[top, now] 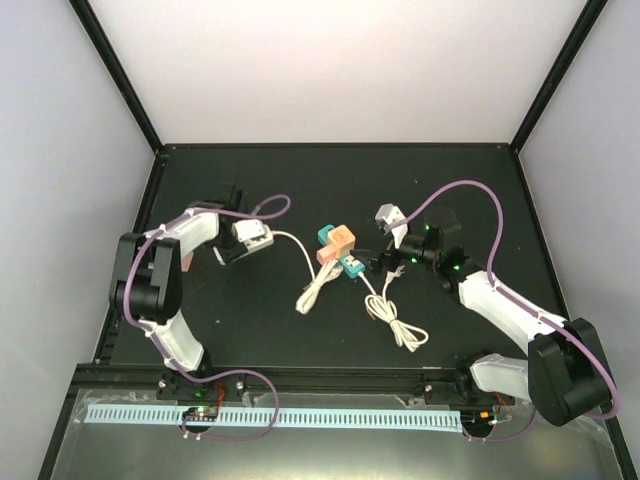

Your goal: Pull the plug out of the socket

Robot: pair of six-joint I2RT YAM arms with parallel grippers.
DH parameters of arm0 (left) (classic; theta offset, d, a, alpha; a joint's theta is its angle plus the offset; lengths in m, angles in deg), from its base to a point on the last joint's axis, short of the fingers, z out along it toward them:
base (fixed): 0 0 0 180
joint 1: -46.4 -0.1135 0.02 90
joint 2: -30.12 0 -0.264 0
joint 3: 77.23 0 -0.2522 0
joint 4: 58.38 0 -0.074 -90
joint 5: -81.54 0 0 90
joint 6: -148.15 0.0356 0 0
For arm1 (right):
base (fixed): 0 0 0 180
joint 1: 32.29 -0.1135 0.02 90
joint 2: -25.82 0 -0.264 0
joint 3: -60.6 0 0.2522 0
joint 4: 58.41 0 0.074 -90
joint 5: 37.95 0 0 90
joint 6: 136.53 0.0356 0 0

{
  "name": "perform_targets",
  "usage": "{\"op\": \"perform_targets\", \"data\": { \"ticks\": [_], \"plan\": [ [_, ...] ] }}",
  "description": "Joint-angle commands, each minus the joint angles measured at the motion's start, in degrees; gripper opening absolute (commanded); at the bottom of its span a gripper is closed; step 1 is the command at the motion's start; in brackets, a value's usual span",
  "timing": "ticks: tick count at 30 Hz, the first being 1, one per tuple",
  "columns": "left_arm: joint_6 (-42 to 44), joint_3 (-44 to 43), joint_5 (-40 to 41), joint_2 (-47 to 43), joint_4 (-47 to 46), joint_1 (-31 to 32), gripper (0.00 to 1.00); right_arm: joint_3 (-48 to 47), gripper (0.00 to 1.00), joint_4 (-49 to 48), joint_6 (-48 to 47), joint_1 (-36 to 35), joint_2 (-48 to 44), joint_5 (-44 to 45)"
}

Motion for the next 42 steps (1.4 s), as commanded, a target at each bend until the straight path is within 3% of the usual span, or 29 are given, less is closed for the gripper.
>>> {"op": "perform_targets", "data": {
  "ticks": [1,16,23,30,35,42],
  "plan": [
    [-0.2,-8.9,6.6,5.9,2.8,-4.5,0.37,0.4,1.00,-1.6,1.0,0.5,-1.2,-0.8],
    [-5.8,-35.0,9.6,24.1,10.2,-8.5,0.34,0.5,1.00,-1.6,1.4,1.8,-0.9,-1.8],
    [-3.6,-32.8,6.8,22.8,9.5,-8.6,0.34,-0.2,1.00,-1.3,1.6,1.9,2.1,0.6],
    [-4.1,-29.3,5.6,20.1,8.3,-8.2,0.34,-6.9,0.95,4.5,6.0,-7.5,12.5,20.0],
    [-4.0,-28.6,5.3,19.1,8.4,-8.2,0.34,-7.7,0.96,1.7,11.6,-10.3,18.7,23.2],
    [-4.0,-28.6,5.0,18.6,8.5,-8.3,0.34,-11.4,0.95,-0.4,10.6,-14.0,27.5,29.5]
  ]
}}
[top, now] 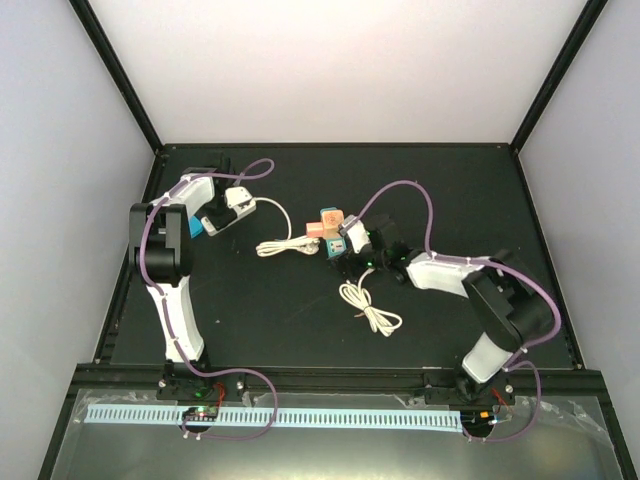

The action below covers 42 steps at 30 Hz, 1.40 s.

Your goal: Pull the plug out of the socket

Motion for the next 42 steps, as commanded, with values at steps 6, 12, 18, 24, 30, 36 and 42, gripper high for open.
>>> {"op": "perform_targets", "data": {
  "ticks": [6,12,18,24,30,36,42],
  "plan": [
    [-0.7,0.8,-0.5,-2.8,0.2,-0.4,0.34,-6.2,0.93,-3.7,-0.1,-2.7,8.8,10.7],
    [-0.6,0.8,-0.6,-2.8,-0.2,-0.4,0.34,-8.1,0.90,-2.1,-0.4,-2.8,12.4,15.2],
    [-0.6,0.6,-0.8,-2.8,-0.4,-0.4,0.34,-7.9,0.75,-1.7,-2.6,-2.2,13.7,16.4],
    [-0.5,0.8,-0.7,-3.1,-0.2,-0.6,0.34,-7.1,0.50,-0.2,-2.5,1.6,12.0,13.2],
    [-3.3,-2.6,1.2,-0.2,1.4,-1.4,0.34,-4.9,0.39,2.4,-4.0,5.0,7.8,6.5],
    [-10.5,-13.9,-1.2,5.5,8.3,-4.1,0.33,-0.7,0.34,3.5,-4.7,4.8,3.5,1.2],
    [-14.7,-19.9,-6.3,8.9,12.8,-4.2,0.33,2.3,0.32,3.0,-6.5,0.7,2.6,-0.1]
  ]
}}
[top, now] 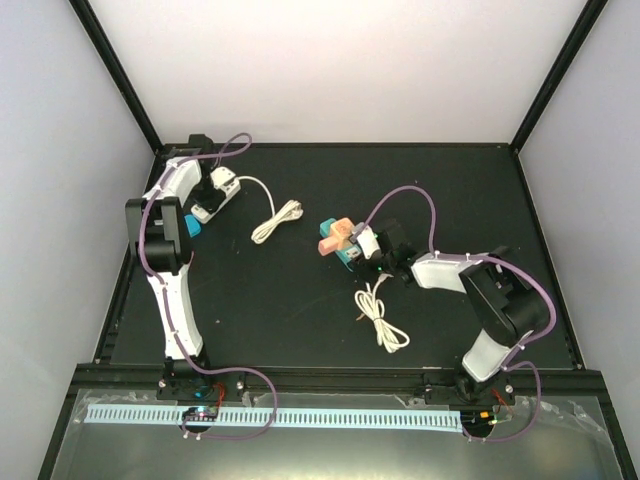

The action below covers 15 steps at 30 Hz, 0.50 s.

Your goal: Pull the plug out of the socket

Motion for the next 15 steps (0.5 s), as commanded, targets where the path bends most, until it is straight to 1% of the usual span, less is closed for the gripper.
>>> {"op": "perform_targets", "data": {
  "ticks": [1,5,9,15],
  "plan": [
    [-5.5,-4.2,-4.4,1.8,4.6,0.1,0.33,1.7,0.32,-0.9,-2.6,-3.7,-1.3,-3.5],
    [-6.1,-4.5,-5.4,2.5,5.7,1.2,0.33,2.9,0.32,-2.0,-5.0,-6.5,-1.5,-3.5],
    [-6.5,-3.5,-8.4,2.1,6.0,2.8,0.33,3.9,0.32,-3.4,-7.6,-9.1,-1.7,-4.6],
    [-6.1,-0.3,-12.0,1.0,5.1,7.9,0.33,3.1,0.35,-5.2,-11.1,-13.8,-1.8,-6.5]
  ]
}}
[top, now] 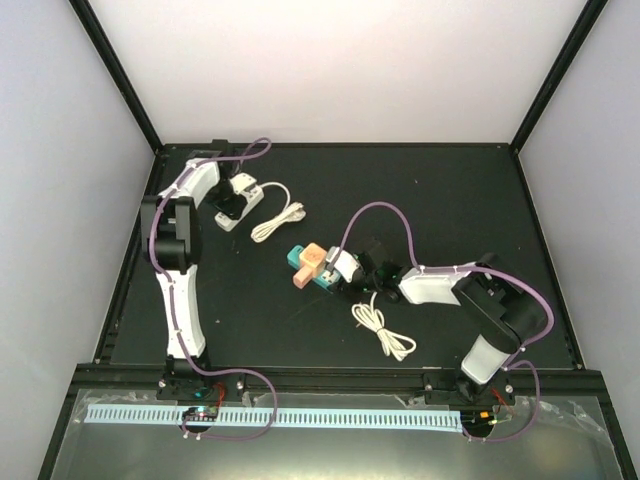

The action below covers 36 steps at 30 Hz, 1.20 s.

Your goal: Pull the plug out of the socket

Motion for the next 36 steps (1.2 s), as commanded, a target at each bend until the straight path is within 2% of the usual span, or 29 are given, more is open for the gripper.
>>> {"op": "perform_targets", "data": {
  "ticks": [1,9,14,17,20,29,32,36],
  "plan": [
    [-0.5,1.6,-5.5,-1.4,0.5,4.9,0.33,-0.1,0.36,-2.1,-3.7,-4.0,-0.9,-3.8],
    [-2.7,0.7,-11.3,0.3,0.1,15.6,0.34,-1.3,0.38,-3.7,-4.5,-9.0,1.0,-3.1],
    [-4.9,-4.1,-18.8,3.4,2.2,23.0,0.38,-0.8,0.38,-4.4,-5.2,-9.5,1.2,-3.0],
    [-5.5,-8.3,-22.3,5.0,3.4,26.0,0.44,-0.2,0.38,-4.8,-5.1,-9.5,0.9,-3.1],
    [-5.6,-12.1,-24.2,5.9,4.4,27.8,0.59,0.2,0.38,-5.2,-5.3,-9.5,0.6,-3.3],
    [-5.7,-13.6,-24.9,2.1,7.4,25.3,0.97,0.1,0.38,-6.3,-5.6,-10.1,0.9,-3.0],
    [-6.2,-13.5,-25.4,-1.4,8.3,23.0,0.99,-0.1,0.40,-6.8,-4.8,-10.4,1.4,-1.9],
    [-6.2,-10.8,-27.0,-9.0,9.5,18.6,0.99,-1.4,0.47,-6.1,-3.1,-10.8,2.7,-0.7]
  ]
}}
